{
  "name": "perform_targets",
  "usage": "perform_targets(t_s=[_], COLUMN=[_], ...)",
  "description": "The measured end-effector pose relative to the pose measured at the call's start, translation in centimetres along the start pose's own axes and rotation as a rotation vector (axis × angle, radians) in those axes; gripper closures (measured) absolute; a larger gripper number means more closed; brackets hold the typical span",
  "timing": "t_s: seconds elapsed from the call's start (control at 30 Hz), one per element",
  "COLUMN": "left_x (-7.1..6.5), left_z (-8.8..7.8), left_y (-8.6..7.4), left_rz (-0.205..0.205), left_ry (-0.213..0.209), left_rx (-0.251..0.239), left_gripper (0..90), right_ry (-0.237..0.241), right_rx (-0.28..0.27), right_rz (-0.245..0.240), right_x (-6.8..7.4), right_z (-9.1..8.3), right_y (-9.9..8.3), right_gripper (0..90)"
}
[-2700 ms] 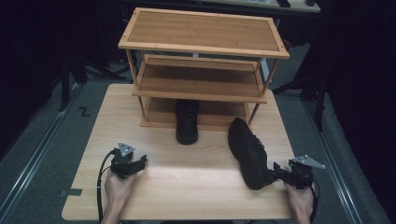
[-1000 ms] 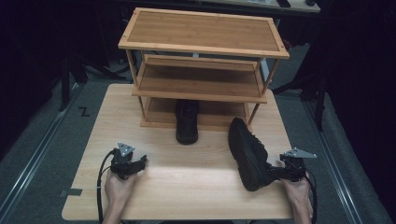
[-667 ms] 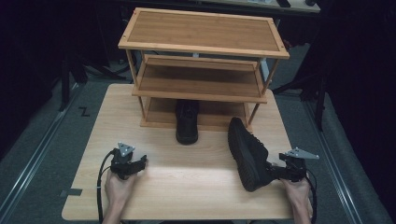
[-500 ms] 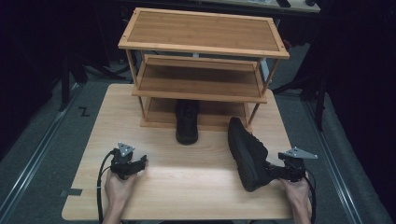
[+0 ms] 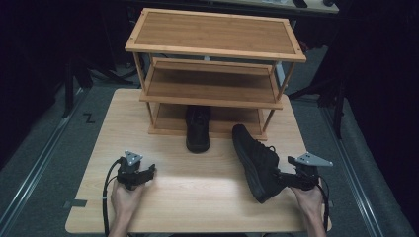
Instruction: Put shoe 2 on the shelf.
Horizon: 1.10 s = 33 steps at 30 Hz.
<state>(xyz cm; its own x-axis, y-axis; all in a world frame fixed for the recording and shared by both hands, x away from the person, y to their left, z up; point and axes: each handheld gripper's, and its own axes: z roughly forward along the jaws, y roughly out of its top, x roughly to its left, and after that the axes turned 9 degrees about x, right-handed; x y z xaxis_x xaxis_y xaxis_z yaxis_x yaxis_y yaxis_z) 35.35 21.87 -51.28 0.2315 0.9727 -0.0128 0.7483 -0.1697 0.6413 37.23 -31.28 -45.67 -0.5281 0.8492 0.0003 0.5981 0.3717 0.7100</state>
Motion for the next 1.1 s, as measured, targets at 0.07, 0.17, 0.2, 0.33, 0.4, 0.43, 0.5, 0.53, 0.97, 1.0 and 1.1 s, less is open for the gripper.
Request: perform_targets(t_s=[0.07,0.17,0.2,0.33,0.4,0.43,0.5,0.53,0.97,1.0,1.1], left_x=[0.0,0.0,0.0,0.0,0.0,0.0,0.0,0.0,0.0,0.0,0.0], left_z=[0.0,0.0,0.0,0.0,0.0,0.0,0.0,0.0,0.0,0.0,0.0], left_y=[0.0,0.0,0.0,0.0,0.0,0.0,0.0,0.0,0.0,0.0,0.0], left_rz=[0.001,0.0,0.002,0.001,0.0,0.0,0.001,0.001,0.003,0.003,0.003], left_ry=[0.0,0.0,0.0,0.0,0.0,0.0,0.0,-0.001,-0.002,-0.002,-0.002], left_rx=[0.001,0.0,0.002,0.001,0.0,0.0,0.001,0.001,0.002,0.002,0.002], left_gripper=[33.1,33.1,33.1,33.1,33.1,33.1,33.1,33.1,32.5,32.5,32.3], right_ry=[0.006,0.017,0.018,0.028,0.031,0.034,0.035,0.033,0.026,0.025,0.03], right_rx=[-0.001,0.001,0.003,0.002,0.004,0.006,0.008,0.011,0.033,0.036,0.045], right_rz=[-0.009,-0.016,-0.018,-0.024,-0.022,-0.021,-0.031,-0.033,-0.041,-0.044,-0.057], right_x=[0.3,0.7,0.9,1.6,1.9,2.0,2.3,2.5,4.5,4.7,5.4], right_z=[0.0,0.1,0.2,0.3,0.5,0.5,0.5,0.6,1.0,1.0,1.2], right_y=[0.2,0.6,0.7,1.1,1.2,1.3,1.6,1.7,2.7,2.8,3.1], right_gripper=[21.7,21.5,21.4,21.4,21.5,21.5,21.5,21.5,20.4,20.2,19.7])
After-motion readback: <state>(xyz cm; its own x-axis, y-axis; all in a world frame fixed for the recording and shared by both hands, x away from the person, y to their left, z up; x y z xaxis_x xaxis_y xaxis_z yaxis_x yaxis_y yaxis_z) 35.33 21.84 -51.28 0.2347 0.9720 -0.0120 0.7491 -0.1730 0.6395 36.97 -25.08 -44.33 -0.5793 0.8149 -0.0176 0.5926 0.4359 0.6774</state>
